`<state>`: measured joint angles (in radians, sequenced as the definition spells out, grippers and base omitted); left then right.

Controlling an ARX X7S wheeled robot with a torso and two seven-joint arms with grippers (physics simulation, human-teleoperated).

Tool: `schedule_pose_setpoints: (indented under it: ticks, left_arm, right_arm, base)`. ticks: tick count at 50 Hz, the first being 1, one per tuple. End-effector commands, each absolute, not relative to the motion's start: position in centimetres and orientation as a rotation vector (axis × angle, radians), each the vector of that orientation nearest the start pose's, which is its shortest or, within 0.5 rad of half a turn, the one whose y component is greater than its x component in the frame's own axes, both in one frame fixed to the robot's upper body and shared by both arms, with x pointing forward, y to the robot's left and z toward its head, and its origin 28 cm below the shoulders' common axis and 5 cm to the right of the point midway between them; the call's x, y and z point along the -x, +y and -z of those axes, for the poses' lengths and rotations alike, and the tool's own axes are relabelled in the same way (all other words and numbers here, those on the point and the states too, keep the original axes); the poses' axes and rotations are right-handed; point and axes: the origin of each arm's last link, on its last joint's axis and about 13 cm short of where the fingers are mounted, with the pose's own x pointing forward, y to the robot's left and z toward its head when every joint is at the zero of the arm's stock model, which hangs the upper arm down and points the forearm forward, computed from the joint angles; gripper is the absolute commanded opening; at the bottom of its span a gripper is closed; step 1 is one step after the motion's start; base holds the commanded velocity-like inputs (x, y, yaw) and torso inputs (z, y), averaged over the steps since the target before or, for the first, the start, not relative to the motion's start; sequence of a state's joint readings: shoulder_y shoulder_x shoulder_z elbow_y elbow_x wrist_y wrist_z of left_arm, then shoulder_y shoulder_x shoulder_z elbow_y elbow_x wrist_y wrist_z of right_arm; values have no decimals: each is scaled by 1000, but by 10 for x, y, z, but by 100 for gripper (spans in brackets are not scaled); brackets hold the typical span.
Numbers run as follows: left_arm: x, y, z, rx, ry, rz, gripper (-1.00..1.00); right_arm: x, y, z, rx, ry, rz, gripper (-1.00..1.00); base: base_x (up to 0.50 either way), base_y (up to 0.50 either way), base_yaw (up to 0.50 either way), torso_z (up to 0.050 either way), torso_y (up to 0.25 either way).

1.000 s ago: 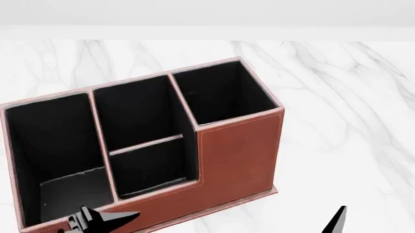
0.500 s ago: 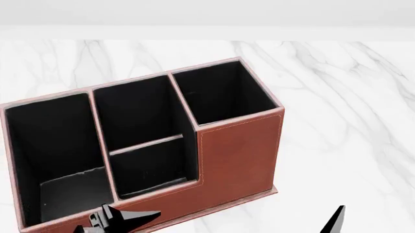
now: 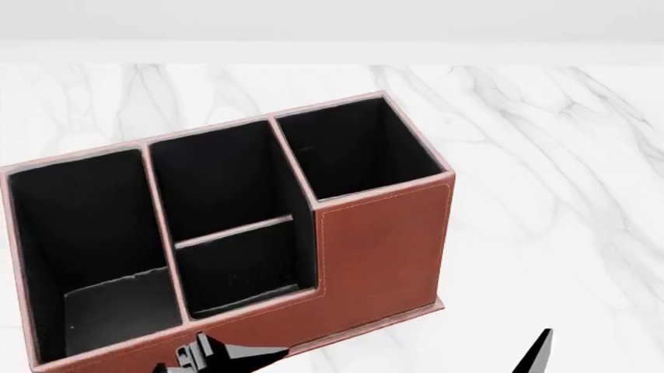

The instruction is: Pick up the book and place it in the back compartment of the caddy.

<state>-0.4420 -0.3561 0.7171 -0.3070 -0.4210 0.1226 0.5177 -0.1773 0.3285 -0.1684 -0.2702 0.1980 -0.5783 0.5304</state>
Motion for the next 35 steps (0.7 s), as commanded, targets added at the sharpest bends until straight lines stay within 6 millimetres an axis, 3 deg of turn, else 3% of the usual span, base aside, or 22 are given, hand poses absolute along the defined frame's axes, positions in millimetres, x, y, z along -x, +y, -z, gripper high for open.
schedule_pose_setpoints:
  ticks: [1, 35]
  left_arm:
    - [-284, 188, -22, -122, 43, 1042, 100]
    - [-287, 163, -18, -127, 59, 1121, 100]
  right_arm:
    - [-168, -123, -75, -147, -596, 254, 100]
    - [-167, -123, -76, -150, -600, 253, 100]
  base:
    - [0, 0, 0, 0, 0]
    - [0, 0, 0, 0, 0]
